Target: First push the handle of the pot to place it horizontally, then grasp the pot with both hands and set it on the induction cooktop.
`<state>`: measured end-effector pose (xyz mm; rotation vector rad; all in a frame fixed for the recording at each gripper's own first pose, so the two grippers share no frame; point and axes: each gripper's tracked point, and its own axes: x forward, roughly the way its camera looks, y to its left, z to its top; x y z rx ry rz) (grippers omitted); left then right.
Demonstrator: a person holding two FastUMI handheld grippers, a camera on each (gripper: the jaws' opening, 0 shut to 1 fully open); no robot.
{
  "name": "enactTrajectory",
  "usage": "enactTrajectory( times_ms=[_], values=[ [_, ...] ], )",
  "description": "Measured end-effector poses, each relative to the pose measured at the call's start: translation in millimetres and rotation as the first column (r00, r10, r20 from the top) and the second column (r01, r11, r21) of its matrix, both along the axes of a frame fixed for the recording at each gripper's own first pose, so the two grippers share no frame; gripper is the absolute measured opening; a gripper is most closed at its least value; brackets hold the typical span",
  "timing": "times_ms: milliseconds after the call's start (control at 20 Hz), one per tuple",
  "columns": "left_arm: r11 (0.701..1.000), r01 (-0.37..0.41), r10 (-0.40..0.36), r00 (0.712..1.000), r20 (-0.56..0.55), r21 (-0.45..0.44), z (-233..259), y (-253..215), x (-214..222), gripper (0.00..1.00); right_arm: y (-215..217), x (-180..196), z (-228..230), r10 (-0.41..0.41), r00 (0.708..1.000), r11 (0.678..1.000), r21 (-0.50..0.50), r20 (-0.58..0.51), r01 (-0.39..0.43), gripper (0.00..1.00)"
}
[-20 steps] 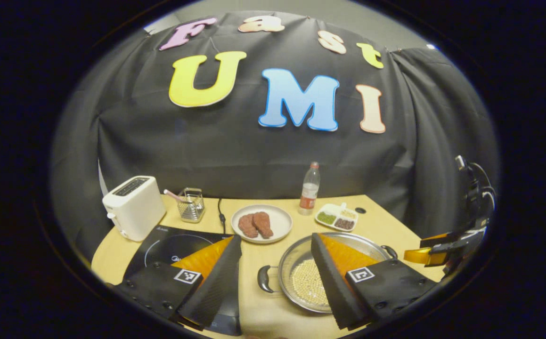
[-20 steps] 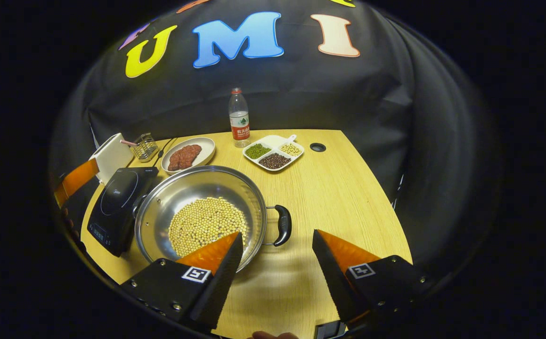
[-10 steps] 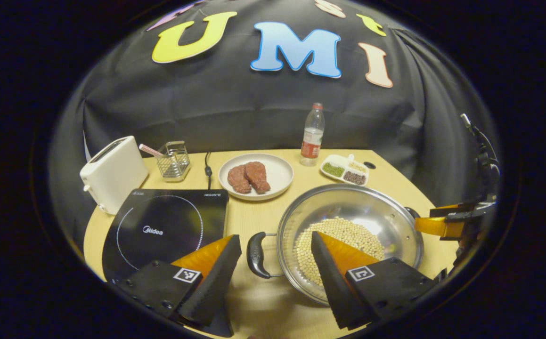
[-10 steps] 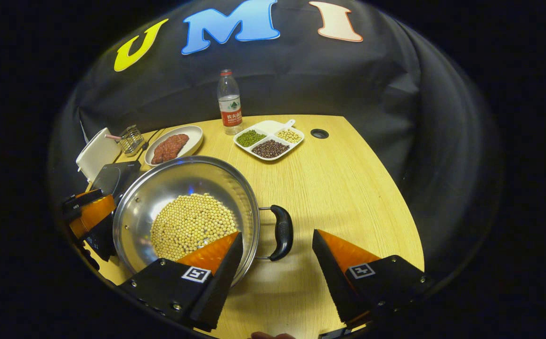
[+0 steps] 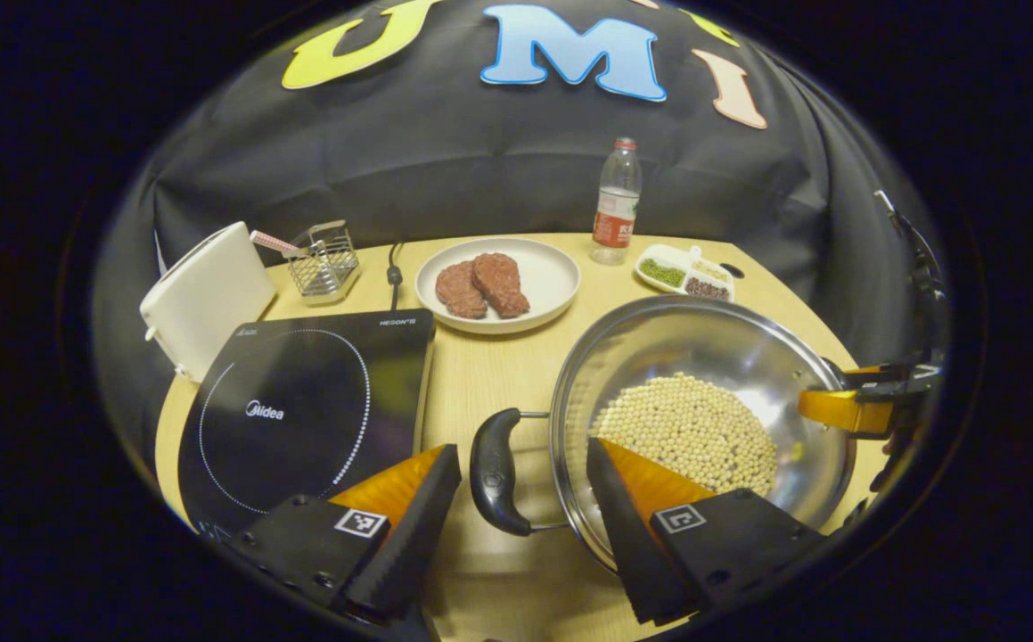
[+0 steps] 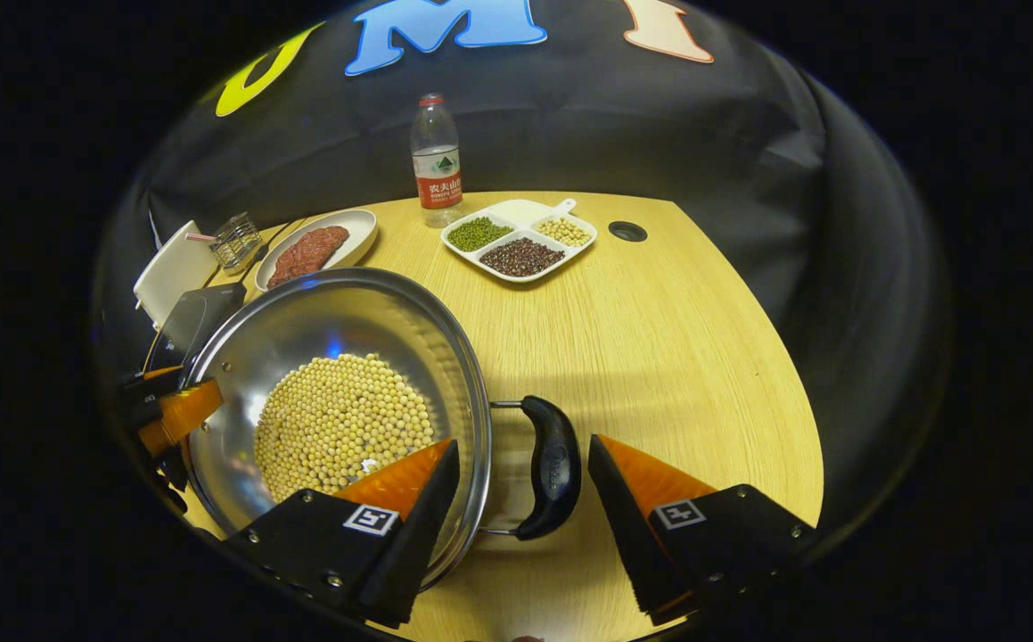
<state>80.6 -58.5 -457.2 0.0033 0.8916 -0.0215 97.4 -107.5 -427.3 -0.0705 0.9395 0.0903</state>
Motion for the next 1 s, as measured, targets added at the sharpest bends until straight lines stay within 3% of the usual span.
enactTrajectory(
  times_ms=[50, 100, 150, 200, 250, 300, 350, 400, 550, 600, 650, 700, 1000],
  values=[
    [1.0, 0.007, -0.007, 1.0, -0.007, 0.009, -2.3, 0.1, 0.1, 0.87, -0.7, 0.9, -3.2, -0.002, 1.0, 1.0, 0.0, -0.007, 0.002, 0.88],
    [1.0, 0.012, -0.012, 1.0, -0.013, 0.024, -4.0, 1.6, 0.3, 0.92, -1.6, 0.8, -6.7, -0.005, 1.0, 1.0, 0.001, -0.016, 0.005, 0.87],
    [1.0, 0.017, -0.017, 1.0, -0.014, 0.021, -4.2, -0.1, 1.9, 0.77, 2.7, 2.0, -9.6, -0.002, 1.0, 0.999, 0.033, -0.019, 0.002, 0.87],
    [0.999, 0.018, -0.018, 1.0, -0.014, 0.027, -5.1, -1.4, 2.4, 0.8, 5.2, 1.0, -9.5, -0.005, 1.0, 0.999, 0.043, -0.023, 0.006, 0.79],
    [0.999, 0.02, -0.02, 1.0, -0.017, 0.034, -6.9, -0.8, 2.6, 0.76, 7.2, 1.6, -10.6, 0.001, 1.0, 0.999, 0.046, -0.024, 0.0, 0.71],
    [0.999, 0.018, -0.018, 1.0, -0.02, 0.035, -6.3, -0.1, 1.9, 0.78, 6.3, 2.2, -11.4, 0.0, 1.0, 0.999, 0.051, -0.021, 0.001, 0.72],
    [0.999, 0.012, -0.012, 1.0, -0.023, 0.031, -6.8, -0.8, 1.9, 0.74, 6.5, 1.6, -11.1, -0.003, 1.0, 0.999, 0.048, -0.03, 0.004, 0.63],
    [1.0, 0.012, -0.011, 1.0, -0.025, 0.029, -6.1, -0.9, 1.9, 0.69, 5.7, 3.6, -8.6, -0.006, 1.0, 0.998, 0.056, -0.026, 0.007, 0.68],
    [0.999, 0.027, -0.025, 0.999, -0.038, 0.038, -5.6, -0.2, 2.2, 0.72, 8.5, 0.4, -8.7, -0.029, 0.999, 0.997, 0.064, -0.042, 0.031, 0.6],
    [0.999, 0.03, -0.029, 0.999, -0.039, 0.034, -5.1, -0.9, 4.5, 0.65, 7.2, 0.2, -7.7, -0.035, 0.999, 0.998, 0.055, -0.038, 0.037, 0.59],
    [0.999, 0.027, -0.026, 0.999, -0.046, 0.024, -6.4, 0.1, 4.6, 0.7, 7.1, -1.3, -6.0, -0.038, 0.999, 0.998, 0.041, -0.032, 0.039, 0.6],
    [1.0, 0.023, -0.022, 0.998, -0.053, 0.013, -6.7, 1.1, 4.3, 0.6, 8.7, -0.5, -5.6, -0.04, 0.999, 0.999, 0.032, -0.026, 0.04, 0.59],
    [0.999, 0.036, -0.037, 0.999, -0.034, -0.021, 23.8, 11.6, 5.4, 0.6, 17.8, -11.9, 30.5, -0.062, 0.998, 0.998, 0.019, 0.007, 0.062, 0.59]
  ],
)
